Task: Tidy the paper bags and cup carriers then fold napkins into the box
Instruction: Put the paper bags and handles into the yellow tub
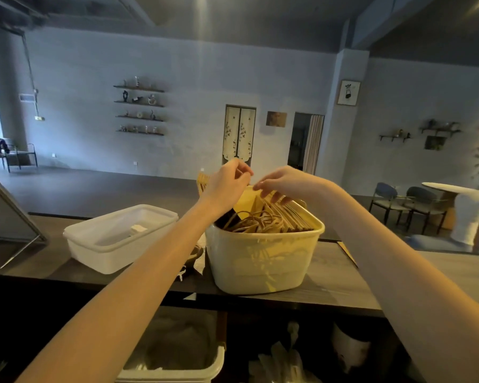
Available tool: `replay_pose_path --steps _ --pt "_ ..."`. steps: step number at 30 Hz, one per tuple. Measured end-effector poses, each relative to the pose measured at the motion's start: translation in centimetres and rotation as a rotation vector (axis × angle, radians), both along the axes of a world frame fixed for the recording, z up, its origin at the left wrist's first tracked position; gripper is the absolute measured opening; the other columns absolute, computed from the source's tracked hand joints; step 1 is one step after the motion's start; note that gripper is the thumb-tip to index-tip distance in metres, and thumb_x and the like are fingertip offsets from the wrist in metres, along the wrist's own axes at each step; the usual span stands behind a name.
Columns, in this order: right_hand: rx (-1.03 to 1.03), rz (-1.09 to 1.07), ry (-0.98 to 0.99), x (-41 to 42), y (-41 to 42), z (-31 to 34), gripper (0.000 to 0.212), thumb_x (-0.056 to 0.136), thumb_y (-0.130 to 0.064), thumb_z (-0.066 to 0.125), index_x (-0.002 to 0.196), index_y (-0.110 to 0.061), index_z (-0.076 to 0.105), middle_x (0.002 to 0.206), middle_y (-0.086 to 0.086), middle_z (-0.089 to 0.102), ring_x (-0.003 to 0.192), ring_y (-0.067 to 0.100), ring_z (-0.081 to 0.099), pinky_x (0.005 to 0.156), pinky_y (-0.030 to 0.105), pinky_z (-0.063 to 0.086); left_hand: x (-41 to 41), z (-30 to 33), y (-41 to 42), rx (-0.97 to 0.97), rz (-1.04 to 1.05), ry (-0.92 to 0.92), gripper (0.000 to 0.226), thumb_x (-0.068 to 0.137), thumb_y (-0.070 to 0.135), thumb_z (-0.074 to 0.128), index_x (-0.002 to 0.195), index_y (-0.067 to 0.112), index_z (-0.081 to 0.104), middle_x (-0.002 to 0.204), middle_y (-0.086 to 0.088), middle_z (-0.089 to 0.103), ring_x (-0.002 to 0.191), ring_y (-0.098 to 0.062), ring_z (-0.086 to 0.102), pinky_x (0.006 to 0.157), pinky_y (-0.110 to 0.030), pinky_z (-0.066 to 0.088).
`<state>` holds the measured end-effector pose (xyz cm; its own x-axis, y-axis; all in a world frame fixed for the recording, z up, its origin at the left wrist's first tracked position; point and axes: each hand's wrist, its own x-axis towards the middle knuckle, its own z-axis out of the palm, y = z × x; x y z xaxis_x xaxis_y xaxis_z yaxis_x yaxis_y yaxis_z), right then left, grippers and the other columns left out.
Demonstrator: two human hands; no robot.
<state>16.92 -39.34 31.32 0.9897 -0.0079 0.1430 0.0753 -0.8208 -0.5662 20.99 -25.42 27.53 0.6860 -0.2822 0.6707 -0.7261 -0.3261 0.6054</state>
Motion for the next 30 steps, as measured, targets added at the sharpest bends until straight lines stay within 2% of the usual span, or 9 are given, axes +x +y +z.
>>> replay_pose_path --steps 3,10,16,18,20,22,24,26,30 --pt "0.054 -0.09 -0.061 -1.8 -3.2 -0.5 0.026 0.098 -0.024 0.048 0.114 -0.011 0.064 0.102 0.006 0.064 0.089 0.016 0.06 0.082 0.029 0.051 -1.6 0.9 -2.9 -0.041 -0.128 0.078 0.015 0.098 0.015 0.042 0.105 0.009 0.053 0.083 0.002 0.055 0.076 -0.007 0.054 0.067 -0.016 0.044" --pt "0.145 -0.359 -0.193 -6.0 -11.8 -3.5 0.025 0.098 -0.021 0.046 0.107 -0.01 0.066 0.093 0.002 0.062 0.073 0.008 0.052 0.06 0.018 0.041 -5.2 -0.5 -11.5 -0.009 -0.34 0.445 0.025 0.099 0.02 0.041 0.117 0.005 0.05 0.081 0.0 0.056 0.075 -0.012 0.055 0.069 -0.023 0.049" --pt "0.163 -0.607 -0.137 -9.2 -20.3 -7.2 0.028 0.095 -0.021 0.048 0.111 -0.006 0.066 0.102 0.01 0.063 0.095 0.023 0.057 0.087 0.037 0.047 -6.6 -4.1 -18.9 0.076 -0.43 0.763 0.028 0.098 0.019 0.043 0.119 0.003 0.049 0.087 -0.006 0.058 0.083 -0.018 0.057 0.082 -0.034 0.05" --pt "0.136 -0.683 -0.079 -10.3 -22.8 -8.7 0.03 0.096 -0.022 0.046 0.106 -0.002 0.066 0.099 0.017 0.064 0.088 0.026 0.058 0.079 0.037 0.047 -7.0 -5.6 -21.1 0.102 -0.427 0.842 0.028 0.098 0.02 0.043 0.121 0.004 0.049 0.096 -0.01 0.058 0.082 -0.018 0.056 0.08 -0.033 0.05" --pt "0.097 -0.738 -0.014 -11.4 -25.1 -10.4 0.031 0.097 -0.02 0.045 0.083 0.0 0.064 0.07 0.014 0.052 0.062 0.02 0.045 0.059 0.031 0.035 -7.3 -7.2 -23.0 0.122 -0.413 0.908 0.032 0.098 0.022 0.044 0.123 0.004 0.047 0.106 -0.014 0.055 0.088 -0.02 0.056 0.08 -0.032 0.049" --pt "0.049 -0.795 0.032 -12.1 -27.3 -12.2 0.035 0.096 -0.017 0.044 0.062 -0.009 0.045 0.059 0.005 0.036 0.054 0.017 0.034 0.053 0.03 0.025 -7.5 -8.8 -24.8 0.15 -0.394 0.956 0.036 0.098 0.023 0.043 0.129 0.004 0.043 0.114 -0.015 0.053 0.1 -0.023 0.055 0.087 -0.034 0.048" --pt "0.028 -0.814 0.093 -12.4 -29.1 -13.6 0.027 0.096 -0.019 0.045 0.071 -0.011 0.052 0.068 0.007 0.045 0.062 0.02 0.044 0.059 0.03 0.031 -7.5 -10.0 -26.5 0.16 -0.384 0.993 0.041 0.098 0.022 0.043 0.134 0.005 0.038 0.127 -0.016 0.049 0.113 -0.027 0.052 0.094 -0.036 0.046" --pt "0.034 -0.817 0.163 -12.5 -30.7 -14.9 0.022 0.095 -0.022 0.048 0.103 -0.006 0.061 0.099 0.014 0.058 0.09 0.026 0.056 0.076 0.031 0.041 -7.2 -10.9 -27.9 0.144 -0.381 1.026 0.046 0.097 0.021 0.044 0.139 0.007 0.032 0.137 -0.015 0.043 0.123 -0.03 0.046 0.099 -0.039 0.042" --pt "0.04 -0.918 0.249 -12.9 -33.0 -17.1 0.05 0.093 -0.032 0.049 0.134 -0.005 0.041 0.13 0.017 0.048 0.113 0.033 0.05 0.089 0.039 0.047 -7.0 -12.5 -29.7 0.089 -0.36 1.085 0.054 0.095 0.018 0.047 0.143 0.01 0.024 0.146 -0.009 0.032 0.131 -0.028 0.036 0.102 -0.04 0.037"
